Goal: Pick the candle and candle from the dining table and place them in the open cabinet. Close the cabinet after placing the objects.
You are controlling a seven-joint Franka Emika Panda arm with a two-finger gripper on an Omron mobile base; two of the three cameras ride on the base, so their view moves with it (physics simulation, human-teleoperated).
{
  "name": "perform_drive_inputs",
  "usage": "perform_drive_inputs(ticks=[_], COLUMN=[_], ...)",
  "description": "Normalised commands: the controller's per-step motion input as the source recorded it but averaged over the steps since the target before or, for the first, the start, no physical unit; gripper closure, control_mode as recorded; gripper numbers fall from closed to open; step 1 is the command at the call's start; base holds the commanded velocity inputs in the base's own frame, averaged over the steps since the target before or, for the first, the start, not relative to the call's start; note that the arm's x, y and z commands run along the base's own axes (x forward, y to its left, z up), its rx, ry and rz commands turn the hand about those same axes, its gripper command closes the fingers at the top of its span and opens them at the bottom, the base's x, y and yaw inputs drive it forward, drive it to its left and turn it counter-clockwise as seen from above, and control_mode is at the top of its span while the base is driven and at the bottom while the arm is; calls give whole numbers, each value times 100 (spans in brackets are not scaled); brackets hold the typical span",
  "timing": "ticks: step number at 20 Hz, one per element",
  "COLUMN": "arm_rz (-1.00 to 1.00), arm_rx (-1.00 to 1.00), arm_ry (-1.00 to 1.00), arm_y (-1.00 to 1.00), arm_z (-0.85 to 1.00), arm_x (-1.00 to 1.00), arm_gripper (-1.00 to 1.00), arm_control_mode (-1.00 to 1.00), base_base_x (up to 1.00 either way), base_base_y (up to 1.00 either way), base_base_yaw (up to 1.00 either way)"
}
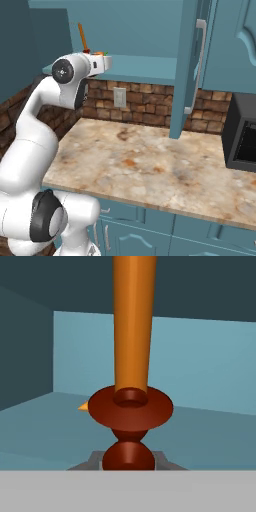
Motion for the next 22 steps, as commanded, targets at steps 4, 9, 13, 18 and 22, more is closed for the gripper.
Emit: perform_drive_inputs(ticks=[4,9,13,18,22], arm_rz=[1,0,0,0,0], arm_rx=[0,0,0,0,0], arm_ry=[5,2,0,0,0], arm_y=[3,3,0,0,0], arm_z=[-15,-10,-2,-8,-18], arm_x=[49,48,48,46,43], arm_gripper=[100,100,100,100,100], arm_control_mode=[-100,-100,-100,-100,-100], base_base_x=[0,0,0,0,0], base_base_y=[0,0,0,0,0], base_base_yaw=[0,0,0,0,0])
